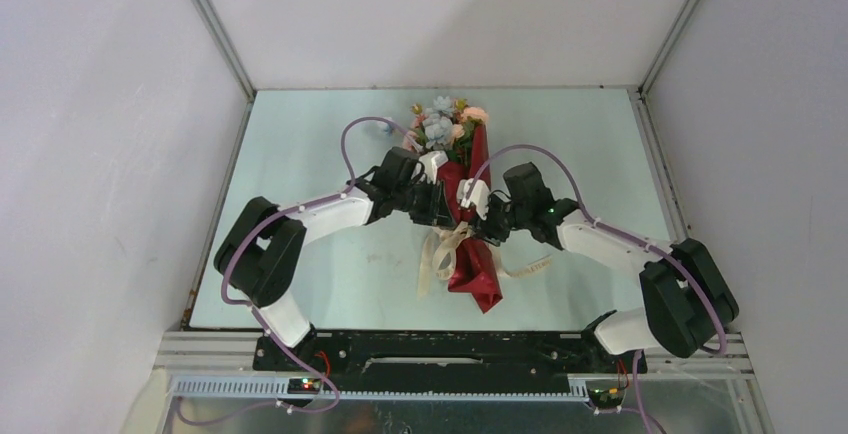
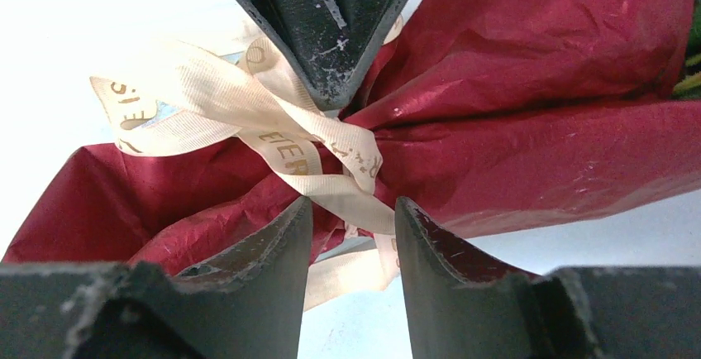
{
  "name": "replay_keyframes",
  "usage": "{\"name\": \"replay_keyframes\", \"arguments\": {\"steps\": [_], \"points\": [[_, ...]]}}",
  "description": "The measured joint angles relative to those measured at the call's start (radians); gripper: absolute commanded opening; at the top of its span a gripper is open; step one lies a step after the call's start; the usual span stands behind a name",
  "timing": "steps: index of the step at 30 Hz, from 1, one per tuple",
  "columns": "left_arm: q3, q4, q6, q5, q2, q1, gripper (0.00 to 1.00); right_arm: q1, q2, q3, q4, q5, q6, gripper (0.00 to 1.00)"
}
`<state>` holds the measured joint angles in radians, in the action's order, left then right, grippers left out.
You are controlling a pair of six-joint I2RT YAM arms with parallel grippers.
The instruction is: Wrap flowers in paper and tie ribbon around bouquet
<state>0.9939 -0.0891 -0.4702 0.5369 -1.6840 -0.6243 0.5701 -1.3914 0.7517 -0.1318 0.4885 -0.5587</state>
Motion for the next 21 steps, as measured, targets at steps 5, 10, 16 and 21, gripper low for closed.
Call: {"name": "replay_keyframes", "arguments": {"steps": [5,10,16,21], "points": [[-0.001,0.019,0.0,0.036,0.0,0.01,0.36,0.007,-0.033,0.032,-0.042,0.011,-0.034,0.18],[-0.006,0.056,0.002,0.085,0.001,0.012,0.5,0.01,-0.045,0.04,-0.074,0.011,-0.044,0.0],[-0.001,0.034,0.047,0.104,-0.001,0.0,0.5,0.015,-0.04,0.04,-0.095,0.004,-0.044,0.0],[0.018,0.007,0.077,0.103,-0.018,-0.01,0.23,0.026,-0.018,0.04,-0.109,-0.017,-0.038,0.0]]}}
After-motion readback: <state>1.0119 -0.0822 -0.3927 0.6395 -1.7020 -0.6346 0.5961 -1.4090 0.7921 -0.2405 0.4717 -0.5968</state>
